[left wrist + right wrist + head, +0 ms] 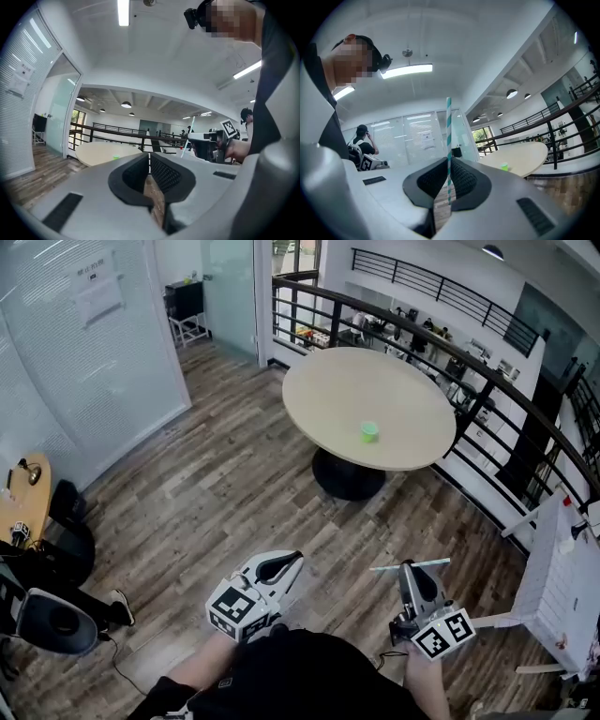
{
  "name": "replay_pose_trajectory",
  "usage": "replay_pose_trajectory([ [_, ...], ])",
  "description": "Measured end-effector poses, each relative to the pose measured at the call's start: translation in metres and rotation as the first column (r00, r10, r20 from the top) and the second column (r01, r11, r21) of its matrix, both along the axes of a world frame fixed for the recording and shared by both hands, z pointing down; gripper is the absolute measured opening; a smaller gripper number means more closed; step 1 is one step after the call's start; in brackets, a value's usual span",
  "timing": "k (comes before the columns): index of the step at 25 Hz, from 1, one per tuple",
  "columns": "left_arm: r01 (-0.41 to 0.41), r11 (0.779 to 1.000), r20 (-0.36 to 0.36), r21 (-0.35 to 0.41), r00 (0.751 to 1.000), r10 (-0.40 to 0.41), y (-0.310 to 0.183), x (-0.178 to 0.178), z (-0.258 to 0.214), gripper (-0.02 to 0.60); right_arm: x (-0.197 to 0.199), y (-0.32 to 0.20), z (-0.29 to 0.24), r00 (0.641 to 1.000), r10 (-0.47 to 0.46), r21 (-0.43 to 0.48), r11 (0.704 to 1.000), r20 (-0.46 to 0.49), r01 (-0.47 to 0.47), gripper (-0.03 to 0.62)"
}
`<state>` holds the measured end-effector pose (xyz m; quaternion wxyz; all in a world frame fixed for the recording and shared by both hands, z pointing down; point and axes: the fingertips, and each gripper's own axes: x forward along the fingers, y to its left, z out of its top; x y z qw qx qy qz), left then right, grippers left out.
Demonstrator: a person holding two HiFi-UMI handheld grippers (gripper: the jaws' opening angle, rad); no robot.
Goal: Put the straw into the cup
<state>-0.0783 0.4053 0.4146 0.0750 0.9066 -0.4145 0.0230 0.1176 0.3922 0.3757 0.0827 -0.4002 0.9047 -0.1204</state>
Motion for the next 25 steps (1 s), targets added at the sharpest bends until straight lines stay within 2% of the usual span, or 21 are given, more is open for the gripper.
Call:
replay_pose_trajectory([
  [11, -0.032, 0.999, 0.016, -0.014, 0.999, 0.032, -0.014, -0.043, 0.006, 0.015, -0.051, -0.014, 0.004, 1.000, -0.009, -0.021, 1.000, 0.000, 0.009, 0.032],
  [18, -0.006, 0.999, 0.019, -0.032, 1.000, 0.007, -0.065, -0.036, 0.009, 0.015, -0.040, -0.074, 0.015, 0.999, -0.018, -0.052, 0.998, 0.029, 0.019, 0.032],
  [25, 0.014, 0.999, 0.037, -0.030, 0.999, -0.013, -0.148, -0.009, 0.007, 0.015, -0.012, -0.160, 0.020, 0.998, -0.041, -0.063, 0.997, 0.044, 0.044, 0.032],
])
